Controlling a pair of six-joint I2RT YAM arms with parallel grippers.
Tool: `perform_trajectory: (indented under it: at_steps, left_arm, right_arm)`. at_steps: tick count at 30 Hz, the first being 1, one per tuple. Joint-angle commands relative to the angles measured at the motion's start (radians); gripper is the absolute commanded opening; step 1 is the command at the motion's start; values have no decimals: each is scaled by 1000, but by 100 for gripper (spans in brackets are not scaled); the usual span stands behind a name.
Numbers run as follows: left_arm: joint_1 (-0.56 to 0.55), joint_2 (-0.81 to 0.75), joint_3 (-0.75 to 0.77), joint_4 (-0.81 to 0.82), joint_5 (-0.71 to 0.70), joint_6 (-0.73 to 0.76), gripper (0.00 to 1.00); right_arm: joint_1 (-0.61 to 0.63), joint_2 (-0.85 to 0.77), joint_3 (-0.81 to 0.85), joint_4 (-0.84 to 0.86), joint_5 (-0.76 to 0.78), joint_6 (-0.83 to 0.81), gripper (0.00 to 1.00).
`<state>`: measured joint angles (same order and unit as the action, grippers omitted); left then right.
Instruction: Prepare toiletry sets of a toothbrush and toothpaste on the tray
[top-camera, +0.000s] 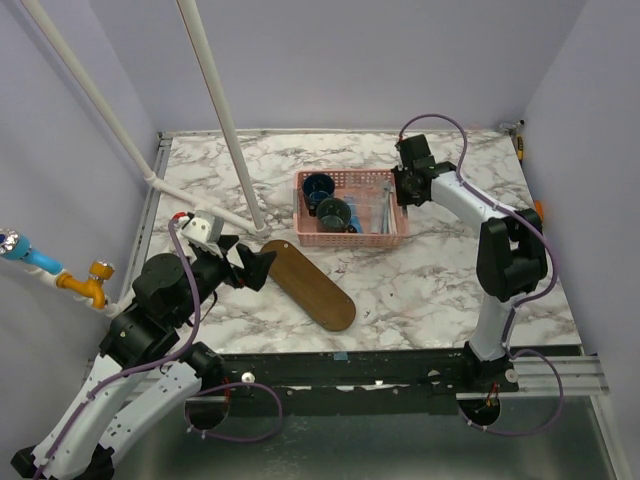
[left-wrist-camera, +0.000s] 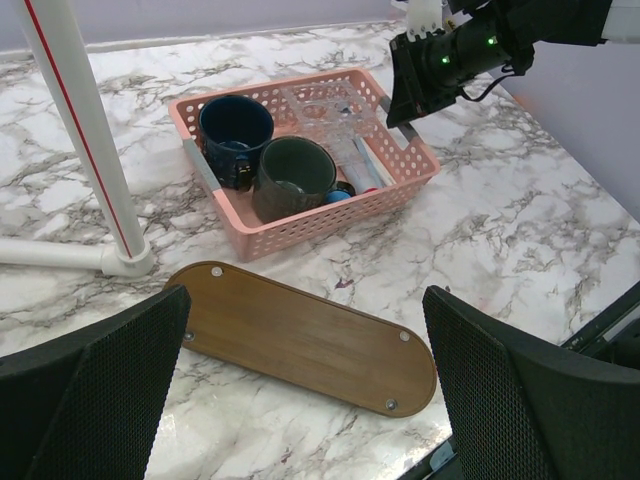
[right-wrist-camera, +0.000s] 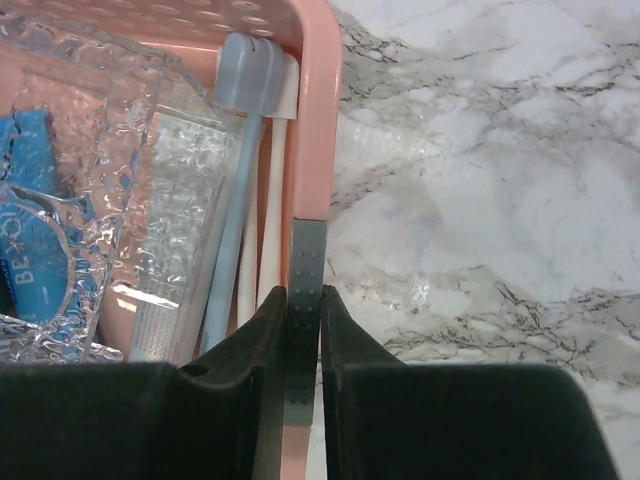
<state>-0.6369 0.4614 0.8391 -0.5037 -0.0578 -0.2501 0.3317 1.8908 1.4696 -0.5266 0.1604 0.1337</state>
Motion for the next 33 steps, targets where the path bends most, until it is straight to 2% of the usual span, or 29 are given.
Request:
perform_trajectory:
  at_steps: [1, 9, 10, 14, 18, 27, 33]
  left_arm:
    - [2, 11, -5, -4, -11, 1, 99]
    - [2, 13, -7, -2, -9, 0, 99]
    - [2, 14, -7, -2, -8, 1, 99]
    - [2, 20, -6, -2, -8, 0, 99]
    - [2, 21, -6, -2, -7, 0, 98]
    - [2, 21, -5, -4, -11, 0, 99]
    - [3, 17, -3, -8, -20, -3, 99]
  right_arm:
    - [-11, 42, 56, 13, -41, -92, 0]
    - [-20, 66, 76, 0, -27, -38, 1]
    - [-19, 60, 75, 0, -27, -31, 3]
    - [-19, 28, 71, -1, -17, -13, 29]
    - [-18, -10, 61, -7, 10, -7, 45]
    - [-19, -152, -10, -55, 57, 56, 57]
    - [-10, -365, -181, -38, -78, 166, 59]
